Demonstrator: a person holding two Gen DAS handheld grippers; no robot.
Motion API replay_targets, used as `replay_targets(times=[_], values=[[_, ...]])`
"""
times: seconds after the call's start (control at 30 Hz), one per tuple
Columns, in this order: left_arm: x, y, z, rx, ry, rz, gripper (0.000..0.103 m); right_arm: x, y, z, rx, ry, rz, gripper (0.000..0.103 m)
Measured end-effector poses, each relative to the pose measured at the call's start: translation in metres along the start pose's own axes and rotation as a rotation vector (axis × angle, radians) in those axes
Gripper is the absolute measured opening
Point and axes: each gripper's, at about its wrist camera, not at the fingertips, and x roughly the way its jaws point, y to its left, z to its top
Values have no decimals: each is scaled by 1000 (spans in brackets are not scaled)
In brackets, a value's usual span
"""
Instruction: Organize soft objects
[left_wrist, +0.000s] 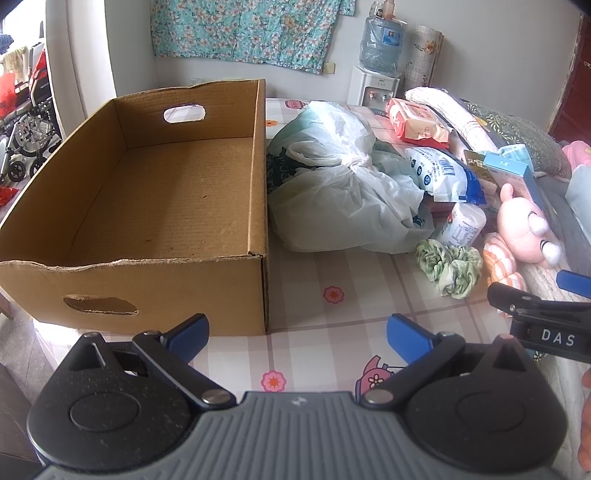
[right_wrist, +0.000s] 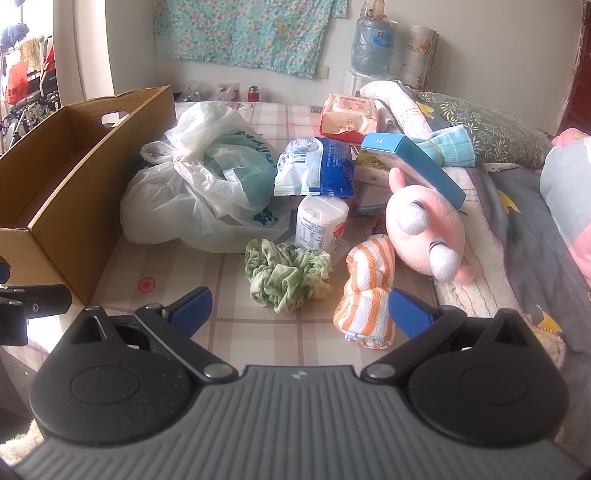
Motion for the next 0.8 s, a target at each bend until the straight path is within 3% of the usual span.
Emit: replay_targets(times=[0.27, 0.47, 0.67, 0.8], values=[[-1, -6, -5, 21, -2, -5, 103, 0, -10, -6, 27, 5, 3, 102], [-6, -26, 2, 95, -16, -51, 103, -3, -26, -12, 70, -9, -16, 102], [-5, -59, 38, 208, -71, -173, 103, -15, -65, -8, 142, -94, -61, 102], [9, -79, 70, 196, -109, -305, 103, -16, -92, 5, 148, -149, -110, 102]])
